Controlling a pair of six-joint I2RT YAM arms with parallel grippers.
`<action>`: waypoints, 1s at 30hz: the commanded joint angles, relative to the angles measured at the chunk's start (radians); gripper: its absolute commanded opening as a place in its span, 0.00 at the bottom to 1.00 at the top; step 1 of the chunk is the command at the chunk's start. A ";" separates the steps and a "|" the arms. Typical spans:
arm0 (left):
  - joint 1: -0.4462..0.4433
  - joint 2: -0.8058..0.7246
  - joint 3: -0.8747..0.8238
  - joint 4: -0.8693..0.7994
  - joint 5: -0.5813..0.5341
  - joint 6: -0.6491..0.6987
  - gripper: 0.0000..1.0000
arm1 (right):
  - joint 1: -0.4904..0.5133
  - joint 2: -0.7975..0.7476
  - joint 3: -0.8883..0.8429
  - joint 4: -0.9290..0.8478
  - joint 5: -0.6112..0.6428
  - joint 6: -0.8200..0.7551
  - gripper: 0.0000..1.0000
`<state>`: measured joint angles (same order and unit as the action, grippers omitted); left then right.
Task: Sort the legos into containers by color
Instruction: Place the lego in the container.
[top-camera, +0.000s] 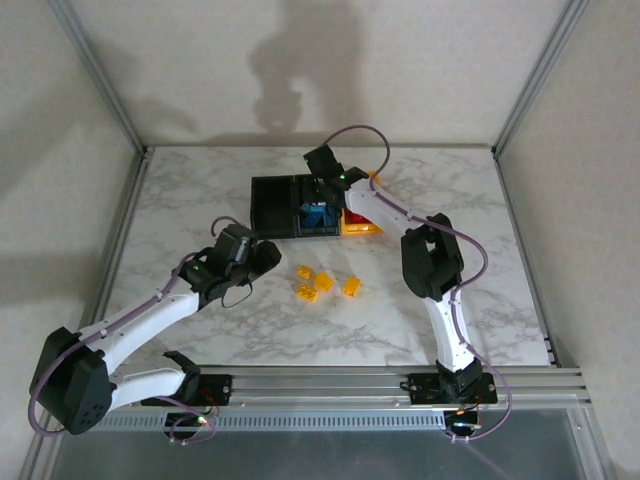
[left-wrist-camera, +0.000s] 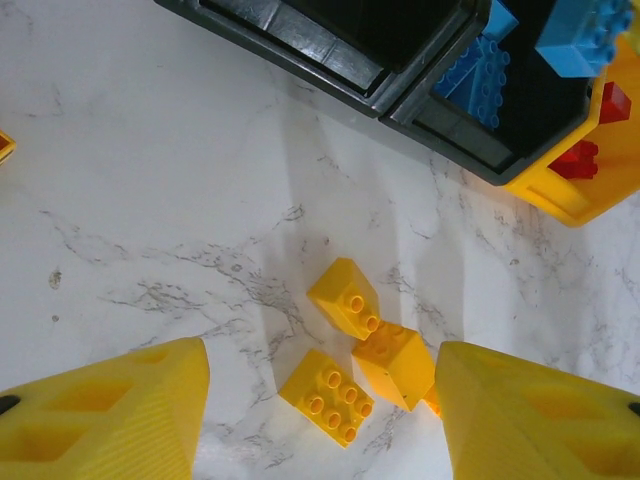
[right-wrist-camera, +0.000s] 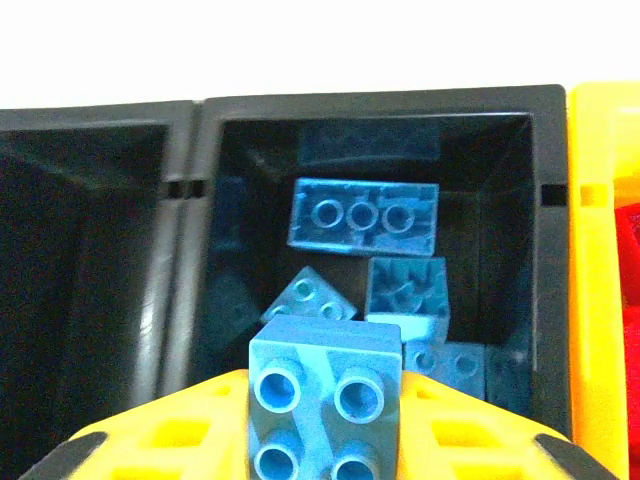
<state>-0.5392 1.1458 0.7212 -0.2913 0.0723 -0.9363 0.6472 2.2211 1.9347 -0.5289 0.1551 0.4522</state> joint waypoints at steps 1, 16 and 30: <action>0.011 -0.014 -0.013 -0.011 0.000 -0.013 0.62 | -0.011 0.079 0.101 -0.067 0.012 -0.025 0.33; 0.015 -0.002 -0.009 -0.033 -0.026 -0.028 0.63 | -0.017 0.144 0.236 -0.085 -0.017 -0.029 0.60; 0.135 -0.033 0.047 -0.272 -0.209 -0.064 0.71 | 0.043 -0.315 -0.266 0.139 -0.101 -0.032 0.61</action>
<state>-0.4500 1.1286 0.7334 -0.4622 -0.0502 -0.9844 0.6659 1.9846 1.7317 -0.4446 0.0788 0.4297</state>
